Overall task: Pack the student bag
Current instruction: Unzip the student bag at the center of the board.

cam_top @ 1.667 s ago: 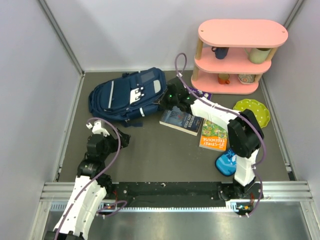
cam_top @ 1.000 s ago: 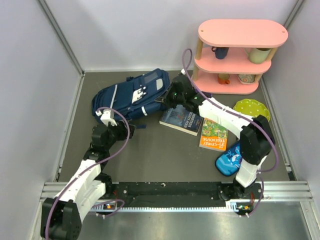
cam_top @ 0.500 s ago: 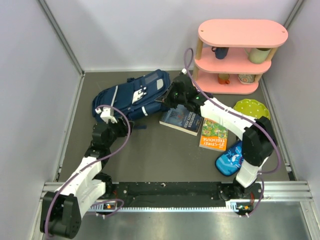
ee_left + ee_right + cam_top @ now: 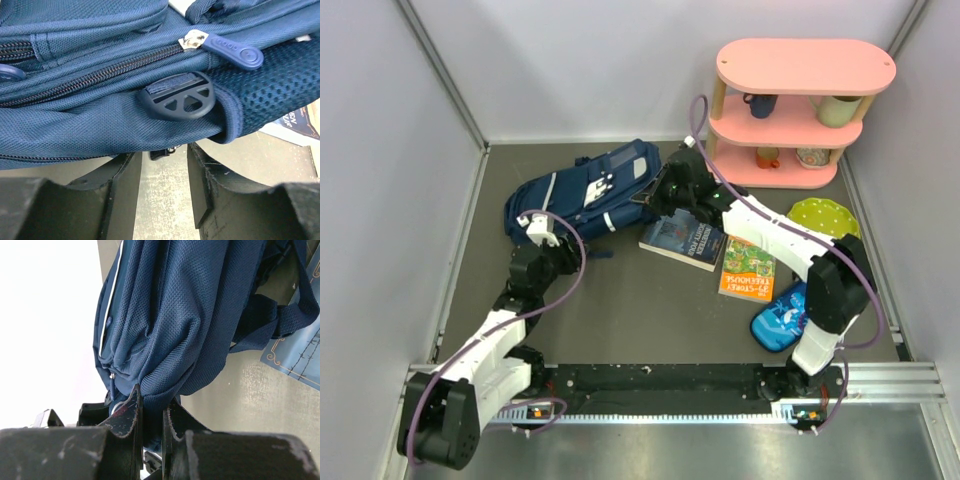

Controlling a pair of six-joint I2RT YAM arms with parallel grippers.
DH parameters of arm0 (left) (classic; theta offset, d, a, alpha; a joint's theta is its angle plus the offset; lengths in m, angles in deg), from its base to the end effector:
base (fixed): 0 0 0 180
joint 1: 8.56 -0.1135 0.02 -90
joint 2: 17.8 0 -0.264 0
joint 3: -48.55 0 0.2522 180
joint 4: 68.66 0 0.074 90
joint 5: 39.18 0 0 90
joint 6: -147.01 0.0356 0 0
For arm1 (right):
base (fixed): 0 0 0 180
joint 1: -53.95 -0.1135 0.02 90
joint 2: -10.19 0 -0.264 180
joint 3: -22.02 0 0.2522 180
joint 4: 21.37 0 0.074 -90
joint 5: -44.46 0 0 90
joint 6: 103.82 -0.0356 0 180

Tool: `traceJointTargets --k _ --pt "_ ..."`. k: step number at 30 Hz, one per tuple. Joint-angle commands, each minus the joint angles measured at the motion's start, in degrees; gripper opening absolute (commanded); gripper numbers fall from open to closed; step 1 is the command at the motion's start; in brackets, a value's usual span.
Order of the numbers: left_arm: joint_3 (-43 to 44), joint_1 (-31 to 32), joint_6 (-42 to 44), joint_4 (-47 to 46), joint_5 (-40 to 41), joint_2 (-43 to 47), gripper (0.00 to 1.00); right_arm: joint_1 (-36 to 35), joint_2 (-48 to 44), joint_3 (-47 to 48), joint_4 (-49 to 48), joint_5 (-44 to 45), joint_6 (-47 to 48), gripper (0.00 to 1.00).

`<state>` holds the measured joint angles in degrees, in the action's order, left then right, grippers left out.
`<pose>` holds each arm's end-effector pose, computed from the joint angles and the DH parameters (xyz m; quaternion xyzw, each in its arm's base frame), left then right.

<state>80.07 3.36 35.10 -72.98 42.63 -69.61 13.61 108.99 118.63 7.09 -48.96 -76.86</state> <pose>0.1930 -0.0459 0.2035 -0.0265 0.7972 -0.2293 0.5579 0.3086 0.2648 0.3089 0.1564 0.8544 0.4044 0.2864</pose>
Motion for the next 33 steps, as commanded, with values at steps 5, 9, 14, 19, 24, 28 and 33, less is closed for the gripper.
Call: traceJointTargets --k 5,9,14,19,24,28,33 --pt "2.8 0.6 0.6 -4.6 2.9 -1.4 0.36 0.2 -6.6 1.8 -7.1 -3.8 -0.3 0.0" --pt "3.5 0.6 0.0 -5.4 3.7 -1.7 0.35 0.2 -6.7 1.5 -7.1 -4.1 -0.3 0.0" --pt "3.9 0.8 -1.1 -6.4 3.5 -1.7 0.26 0.2 -7.0 0.8 -7.1 -3.9 -0.2 0.0" --pt "4.0 1.0 -1.5 -6.4 3.3 -2.1 0.03 0.1 -7.0 0.3 -7.1 -3.1 0.0 0.0" --pt "3.8 1.0 -0.4 -2.7 4.3 0.5 0.0 1.4 -6.5 -0.3 -6.4 -2.9 0.7 0.0" --pt "4.2 1.0 1.7 5.2 6.7 4.1 0.0 5.0 -7.4 -2.4 -5.8 -3.0 1.5 0.0" --pt "4.5 1.0 2.6 16.3 12.0 10.9 0.0 10.5 -7.9 -3.7 -4.4 -5.3 5.8 0.0"
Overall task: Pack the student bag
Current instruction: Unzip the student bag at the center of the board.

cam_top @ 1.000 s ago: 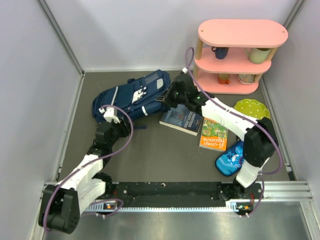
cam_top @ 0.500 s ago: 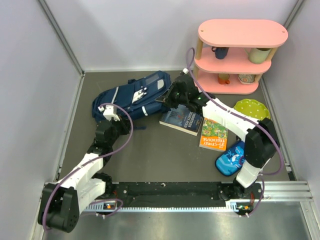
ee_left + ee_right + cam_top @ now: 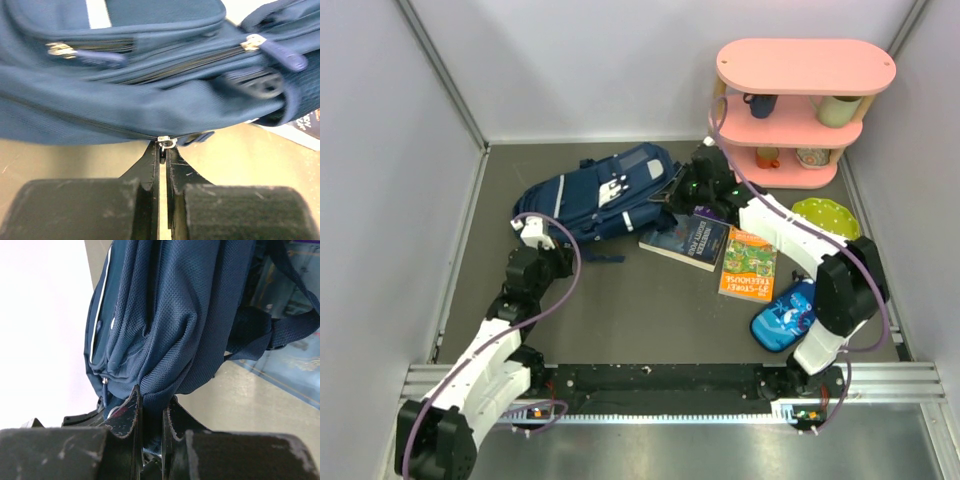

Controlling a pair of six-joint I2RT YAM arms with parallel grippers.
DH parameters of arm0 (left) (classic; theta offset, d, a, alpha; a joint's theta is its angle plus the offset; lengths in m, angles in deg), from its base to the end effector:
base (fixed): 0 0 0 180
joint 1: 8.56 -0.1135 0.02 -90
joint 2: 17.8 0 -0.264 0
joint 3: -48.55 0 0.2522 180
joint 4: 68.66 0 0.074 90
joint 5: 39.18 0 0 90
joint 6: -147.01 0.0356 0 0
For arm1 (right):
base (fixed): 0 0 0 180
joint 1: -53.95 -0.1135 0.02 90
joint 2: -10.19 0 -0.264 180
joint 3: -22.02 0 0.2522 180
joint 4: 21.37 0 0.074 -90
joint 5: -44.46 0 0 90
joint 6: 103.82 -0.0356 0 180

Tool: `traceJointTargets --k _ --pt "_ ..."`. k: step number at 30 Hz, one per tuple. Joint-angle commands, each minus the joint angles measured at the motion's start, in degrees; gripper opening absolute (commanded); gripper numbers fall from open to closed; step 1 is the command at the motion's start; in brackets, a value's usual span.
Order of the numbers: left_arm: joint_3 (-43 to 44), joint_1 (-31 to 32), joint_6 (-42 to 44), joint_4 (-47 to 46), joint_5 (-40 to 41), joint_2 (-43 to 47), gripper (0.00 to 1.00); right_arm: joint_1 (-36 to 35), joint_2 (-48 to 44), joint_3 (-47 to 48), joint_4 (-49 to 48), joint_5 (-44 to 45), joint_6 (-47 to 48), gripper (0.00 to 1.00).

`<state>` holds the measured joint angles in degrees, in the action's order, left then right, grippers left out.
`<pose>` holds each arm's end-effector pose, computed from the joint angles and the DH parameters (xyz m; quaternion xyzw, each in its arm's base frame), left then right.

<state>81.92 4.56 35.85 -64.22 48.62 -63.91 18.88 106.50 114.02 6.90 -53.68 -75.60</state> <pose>0.1824 -0.0439 0.2158 -0.0450 0.8035 -0.1897 0.5625 0.3184 0.2297 0.2981 0.1689 0.8591 0.3998 0.2714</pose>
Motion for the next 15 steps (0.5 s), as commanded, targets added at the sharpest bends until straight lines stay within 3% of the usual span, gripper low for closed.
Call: traceJointTargets --k 1,4,7,10,15 --pt "3.0 -0.2 1.8 12.0 5.7 6.1 0.0 6.0 -5.1 1.0 -4.2 -1.5 5.3 0.0" --pt "4.5 0.0 -0.1 19.0 2.7 9.0 0.0 9.2 -3.4 0.8 -2.3 -4.5 8.3 0.0" --pt "5.3 0.3 -4.7 21.0 -8.0 10.3 0.0 12.9 -1.2 -0.3 -1.1 -6.6 10.2 0.0" --pt "4.9 2.4 -8.4 22.2 -12.9 12.4 0.0 15.3 1.7 1.0 0.1 -10.1 12.3 0.0" --pt "5.4 10.2 -8.3 28.5 -11.6 16.1 0.0 16.9 10.1 9.4 7.1 -13.0 17.9 0.08"
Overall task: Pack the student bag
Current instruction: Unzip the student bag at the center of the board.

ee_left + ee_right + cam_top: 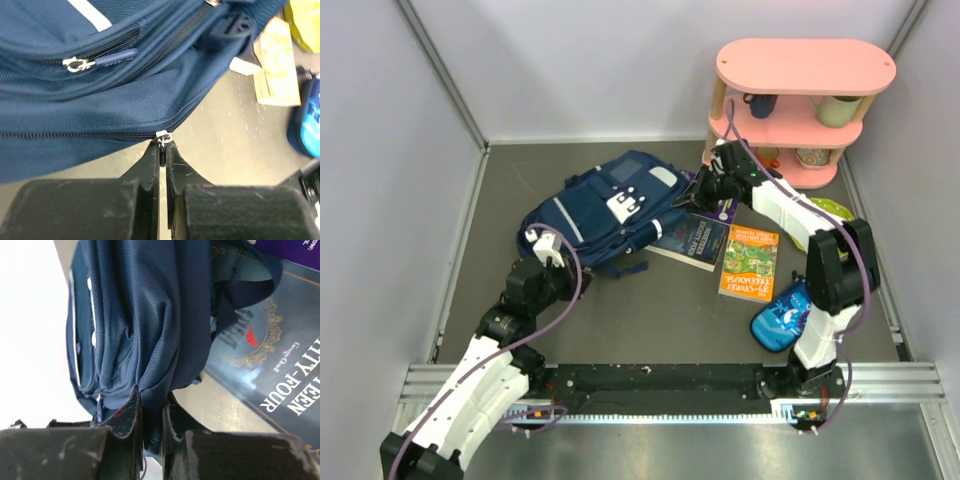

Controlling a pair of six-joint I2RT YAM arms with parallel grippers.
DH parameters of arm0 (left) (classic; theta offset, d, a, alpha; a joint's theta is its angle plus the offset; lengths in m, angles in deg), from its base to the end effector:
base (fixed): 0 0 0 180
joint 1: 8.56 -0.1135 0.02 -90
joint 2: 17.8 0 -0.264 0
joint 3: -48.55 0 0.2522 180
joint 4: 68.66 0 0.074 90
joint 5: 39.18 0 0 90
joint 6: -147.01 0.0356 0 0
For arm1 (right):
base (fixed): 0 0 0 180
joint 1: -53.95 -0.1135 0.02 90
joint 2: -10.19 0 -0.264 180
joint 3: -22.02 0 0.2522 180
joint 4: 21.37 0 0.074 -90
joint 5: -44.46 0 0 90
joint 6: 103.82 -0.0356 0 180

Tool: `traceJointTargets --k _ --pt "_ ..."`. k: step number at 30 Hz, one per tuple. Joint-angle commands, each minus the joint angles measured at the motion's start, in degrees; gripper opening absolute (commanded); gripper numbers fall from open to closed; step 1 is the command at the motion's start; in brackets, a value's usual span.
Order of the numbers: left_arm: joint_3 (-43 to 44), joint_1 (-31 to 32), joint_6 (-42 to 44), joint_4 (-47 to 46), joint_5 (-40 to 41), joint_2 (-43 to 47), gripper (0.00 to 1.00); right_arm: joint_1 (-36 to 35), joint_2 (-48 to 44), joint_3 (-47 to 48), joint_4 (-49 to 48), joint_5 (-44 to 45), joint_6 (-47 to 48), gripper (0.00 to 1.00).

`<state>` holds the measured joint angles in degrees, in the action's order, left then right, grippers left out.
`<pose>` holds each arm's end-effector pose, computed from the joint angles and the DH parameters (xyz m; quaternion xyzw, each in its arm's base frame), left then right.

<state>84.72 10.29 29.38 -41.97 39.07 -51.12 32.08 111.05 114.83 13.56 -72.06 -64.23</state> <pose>0.1404 -0.0556 0.2271 -0.0081 0.8353 -0.2930 0.4650 0.3624 0.1626 0.2653 0.1313 0.8876 0.3988 0.1895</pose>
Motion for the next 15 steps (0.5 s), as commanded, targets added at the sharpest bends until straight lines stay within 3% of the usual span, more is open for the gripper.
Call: traceJointTargets --k 1,2,3,8,12,15 --pt "2.6 6.7 -1.9 6.8 -2.2 3.4 0.0 3.5 6.4 9.6 1.0 5.3 7.2 0.11" --pt "2.4 7.6 -2.2 7.3 -2.4 3.0 0.0 3.7 7.3 10.3 1.2 5.4 7.8 0.3" --pt "2.0 8.4 -3.5 7.5 -2.2 2.7 0.0 3.7 7.5 11.1 1.8 5.8 8.0 0.4" --pt "-0.3 11.1 -7.1 3.2 -0.4 0.7 0.0 3.5 0.3 6.3 3.0 13.0 9.8 0.74" --pt "0.3 12.4 -9.4 -1.6 0.2 -3.4 0.0 3.5 -10.7 -4.6 3.1 18.3 9.0 0.82" --pt "2.3 14.7 -9.5 -5.0 0.7 -8.9 0.0 2.7 -17.8 -13.2 0.7 14.2 5.8 0.82"
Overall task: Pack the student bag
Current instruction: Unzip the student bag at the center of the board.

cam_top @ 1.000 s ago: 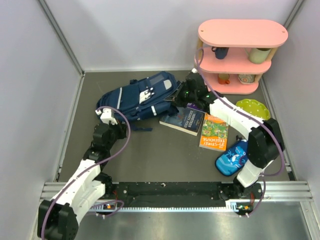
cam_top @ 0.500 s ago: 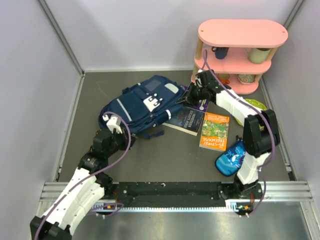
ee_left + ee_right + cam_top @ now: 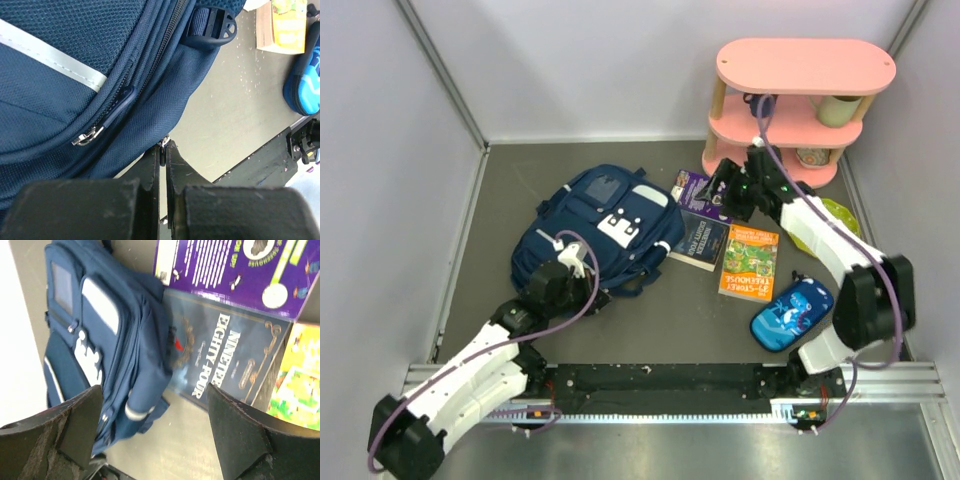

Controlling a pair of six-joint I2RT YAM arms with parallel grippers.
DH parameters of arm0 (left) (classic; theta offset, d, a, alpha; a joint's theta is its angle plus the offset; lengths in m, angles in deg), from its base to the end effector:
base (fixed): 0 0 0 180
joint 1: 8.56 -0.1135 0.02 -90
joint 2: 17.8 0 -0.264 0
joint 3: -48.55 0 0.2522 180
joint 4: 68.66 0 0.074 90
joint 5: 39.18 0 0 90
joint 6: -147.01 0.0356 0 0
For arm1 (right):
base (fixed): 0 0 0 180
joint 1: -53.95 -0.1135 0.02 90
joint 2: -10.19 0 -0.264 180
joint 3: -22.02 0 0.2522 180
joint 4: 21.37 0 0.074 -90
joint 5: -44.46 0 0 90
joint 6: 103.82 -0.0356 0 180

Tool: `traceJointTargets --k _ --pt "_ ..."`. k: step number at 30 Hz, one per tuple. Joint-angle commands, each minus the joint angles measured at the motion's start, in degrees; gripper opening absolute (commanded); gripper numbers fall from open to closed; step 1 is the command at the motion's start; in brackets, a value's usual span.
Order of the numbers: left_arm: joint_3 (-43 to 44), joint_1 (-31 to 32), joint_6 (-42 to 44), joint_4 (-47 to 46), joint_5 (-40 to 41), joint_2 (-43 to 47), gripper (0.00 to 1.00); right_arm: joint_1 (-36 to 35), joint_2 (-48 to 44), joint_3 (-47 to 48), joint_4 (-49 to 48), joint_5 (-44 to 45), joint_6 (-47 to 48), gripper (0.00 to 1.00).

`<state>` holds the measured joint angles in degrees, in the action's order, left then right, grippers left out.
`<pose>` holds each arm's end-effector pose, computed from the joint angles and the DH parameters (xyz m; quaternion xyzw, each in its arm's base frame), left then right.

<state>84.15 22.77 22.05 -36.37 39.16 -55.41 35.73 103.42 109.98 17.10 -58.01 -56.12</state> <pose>0.1268 -0.0856 0.2044 0.0196 0.8807 -0.3293 0.3400 0.3439 0.1213 0.2787 0.1490 0.9030 0.2830 0.2870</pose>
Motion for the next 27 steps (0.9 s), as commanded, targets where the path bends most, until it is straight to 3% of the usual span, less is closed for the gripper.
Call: traceJointTargets --k 1,6,9,15,24,27 --pt "3.5 4.0 -2.0 -11.4 0.9 -6.1 0.0 -2.3 -12.8 -10.5 -3.3 -1.0 -3.6 0.82" --pt "10.1 10.6 -0.5 -13.2 4.0 -15.9 0.0 -9.8 -17.8 -26.3 -16.9 -8.4 -15.5 0.79" --pt "12.2 12.7 -0.5 -14.3 4.8 -18.4 0.0 -15.1 -18.2 -31.1 -24.0 -8.5 -21.6 0.76" --pt "13.7 16.3 -0.7 -15.7 5.8 -20.6 0.0 -21.0 -13.8 -28.7 -27.9 -8.3 -23.3 0.73" --pt "14.4 18.3 -0.6 -17.0 6.6 -20.9 0.0 -21.9 -10.4 -28.7 -32.5 -8.4 -26.7 0.68" --pt "15.5 19.1 0.8 -17.1 5.7 -21.5 0.0 -21.8 -7.5 -28.3 -34.5 -9.5 -28.2 0.58"
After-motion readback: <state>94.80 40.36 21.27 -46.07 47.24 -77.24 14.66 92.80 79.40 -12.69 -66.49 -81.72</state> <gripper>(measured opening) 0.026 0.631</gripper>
